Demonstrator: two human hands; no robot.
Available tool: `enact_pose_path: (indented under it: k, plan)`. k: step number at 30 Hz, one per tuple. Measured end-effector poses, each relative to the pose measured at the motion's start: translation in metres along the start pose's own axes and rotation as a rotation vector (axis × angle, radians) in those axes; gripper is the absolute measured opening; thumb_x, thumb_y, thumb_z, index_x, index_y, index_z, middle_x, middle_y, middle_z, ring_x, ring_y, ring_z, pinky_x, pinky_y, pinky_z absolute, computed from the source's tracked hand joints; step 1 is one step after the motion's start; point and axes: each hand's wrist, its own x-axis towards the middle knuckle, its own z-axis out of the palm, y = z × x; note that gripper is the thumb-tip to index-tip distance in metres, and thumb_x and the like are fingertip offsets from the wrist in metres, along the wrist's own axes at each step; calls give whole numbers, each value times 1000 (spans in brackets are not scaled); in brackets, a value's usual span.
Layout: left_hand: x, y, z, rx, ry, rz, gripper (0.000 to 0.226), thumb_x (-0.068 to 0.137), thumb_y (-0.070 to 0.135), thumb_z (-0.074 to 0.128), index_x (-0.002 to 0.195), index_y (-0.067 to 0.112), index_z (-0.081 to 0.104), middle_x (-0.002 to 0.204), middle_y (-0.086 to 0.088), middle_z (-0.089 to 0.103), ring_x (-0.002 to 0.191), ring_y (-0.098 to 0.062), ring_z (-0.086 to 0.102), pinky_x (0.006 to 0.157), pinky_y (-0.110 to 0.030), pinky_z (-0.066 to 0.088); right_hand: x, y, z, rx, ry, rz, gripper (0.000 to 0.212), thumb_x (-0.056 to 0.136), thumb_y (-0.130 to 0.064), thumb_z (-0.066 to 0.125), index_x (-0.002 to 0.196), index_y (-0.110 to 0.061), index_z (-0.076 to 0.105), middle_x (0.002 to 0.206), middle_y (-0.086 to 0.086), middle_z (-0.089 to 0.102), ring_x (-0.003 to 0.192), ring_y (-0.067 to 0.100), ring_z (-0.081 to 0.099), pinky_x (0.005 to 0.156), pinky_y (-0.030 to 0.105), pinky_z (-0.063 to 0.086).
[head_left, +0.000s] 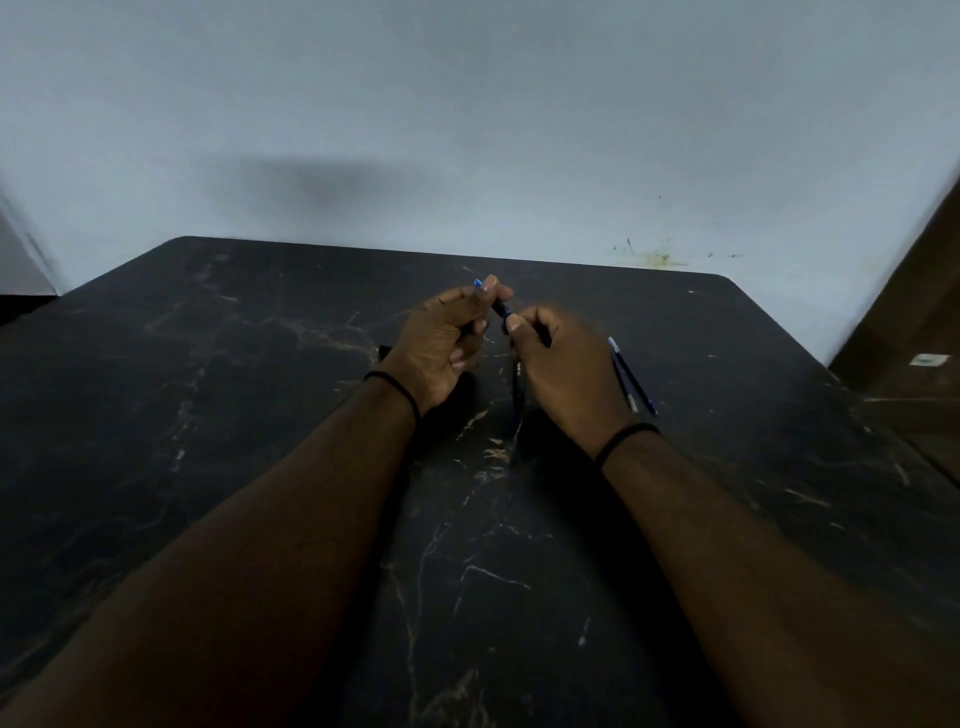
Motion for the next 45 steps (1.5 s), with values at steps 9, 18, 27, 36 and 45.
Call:
enact_pose_path:
  k: [9, 18, 27, 36, 45]
  plan:
    - [1, -1, 2, 6, 3, 20, 22, 98, 25, 56, 93, 8, 68, 62, -2, 46, 33, -4, 26, 33, -19, 16, -3, 2, 1, 85, -56, 29, 24, 97, -45, 57, 93, -23, 66, 73, -2, 70, 71, 13, 69, 70, 36, 56]
    - [1, -3, -2, 17, -24, 31, 21, 97, 27, 58, 93, 11, 72, 60, 3, 49, 36, -4, 27, 35, -20, 19, -2, 2, 2, 88, 15, -1, 9, 93, -29, 65, 92, -21, 60, 83, 4, 69, 76, 24, 66, 68, 39, 54]
    - [-2, 0, 5, 52, 110, 51, 21, 93, 28, 63, 90, 10, 72, 58, 2, 45, 37, -7, 25, 41, -26, 12, 4, 13, -3, -299, 96, -178, 14, 94, -38, 62, 92, -26, 69, 83, -5, 69, 78, 14, 63, 71, 34, 52]
    - [0, 9, 8, 144, 656, 204, 33, 92, 38, 65, 70, 14, 71, 54, -2, 38, 43, -10, 25, 43, -23, 20, 8, 16, -17, -456, 147, -321, 19, 97, -37, 55, 85, -25, 62, 72, -6, 59, 63, 16, 55, 52, 24, 35]
    - [-3, -2, 1, 1360, 534, 71, 46, 90, 47, 54, 61, 12, 54, 67, -6, 62, 60, -19, 56, 56, -27, 41, 6, 22, -14, -231, 259, -200, 25, 96, -49, 48, 86, -27, 53, 62, -10, 54, 61, 6, 55, 49, 19, 36]
